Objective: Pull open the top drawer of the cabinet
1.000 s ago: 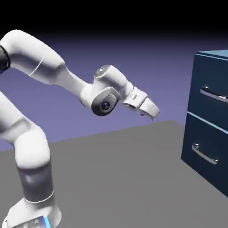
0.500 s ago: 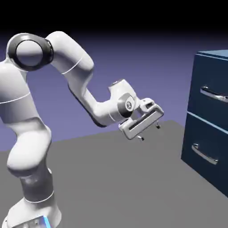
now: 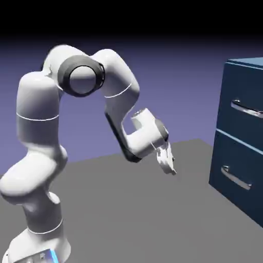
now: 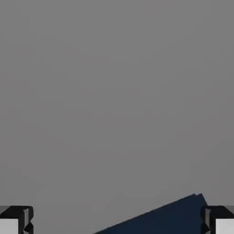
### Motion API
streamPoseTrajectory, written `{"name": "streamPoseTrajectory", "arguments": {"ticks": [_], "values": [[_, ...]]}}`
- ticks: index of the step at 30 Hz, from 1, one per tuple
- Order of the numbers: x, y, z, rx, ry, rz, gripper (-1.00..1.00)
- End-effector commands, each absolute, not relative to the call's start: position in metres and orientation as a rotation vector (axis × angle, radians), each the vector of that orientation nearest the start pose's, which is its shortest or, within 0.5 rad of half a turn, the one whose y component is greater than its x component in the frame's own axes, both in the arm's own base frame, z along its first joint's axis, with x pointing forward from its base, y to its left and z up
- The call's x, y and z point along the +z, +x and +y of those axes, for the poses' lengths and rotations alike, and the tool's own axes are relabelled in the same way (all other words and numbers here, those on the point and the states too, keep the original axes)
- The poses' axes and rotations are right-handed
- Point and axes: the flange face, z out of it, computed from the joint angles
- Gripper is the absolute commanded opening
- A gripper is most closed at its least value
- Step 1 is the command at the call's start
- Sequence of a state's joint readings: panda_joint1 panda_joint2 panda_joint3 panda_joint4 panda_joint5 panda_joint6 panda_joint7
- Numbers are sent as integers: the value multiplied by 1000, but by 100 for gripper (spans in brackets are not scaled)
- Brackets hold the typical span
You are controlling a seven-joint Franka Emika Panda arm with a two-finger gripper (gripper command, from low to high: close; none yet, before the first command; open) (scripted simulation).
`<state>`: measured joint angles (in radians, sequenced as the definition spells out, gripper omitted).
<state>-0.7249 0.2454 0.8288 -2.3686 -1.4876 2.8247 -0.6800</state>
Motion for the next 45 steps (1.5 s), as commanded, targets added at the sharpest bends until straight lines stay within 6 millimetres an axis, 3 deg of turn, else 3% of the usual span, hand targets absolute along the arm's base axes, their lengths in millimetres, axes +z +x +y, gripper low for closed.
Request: {"name": "streamPoseTrajectory", "arguments": {"ticks": [1,10,16,21,27,32,34,40,41,42,45], "values": [[267,492,108,219,1189,2281,0],[275,519,110,160,402,2381,0],[302,543,97,78,-36,2240,0],[337,566,72,-53,-312,2037,0],[393,590,21,-302,-524,1747,0],[449,601,-42,-587,-610,1502,0],[453,601,-48,-613,-614,1482,0],[453,651,-48,-613,-615,1482,0],[453,651,-48,-613,-615,1482,-100],[453,651,-48,-613,-615,1482,-100],[453,625,-48,-613,-614,1482,-100]]}}
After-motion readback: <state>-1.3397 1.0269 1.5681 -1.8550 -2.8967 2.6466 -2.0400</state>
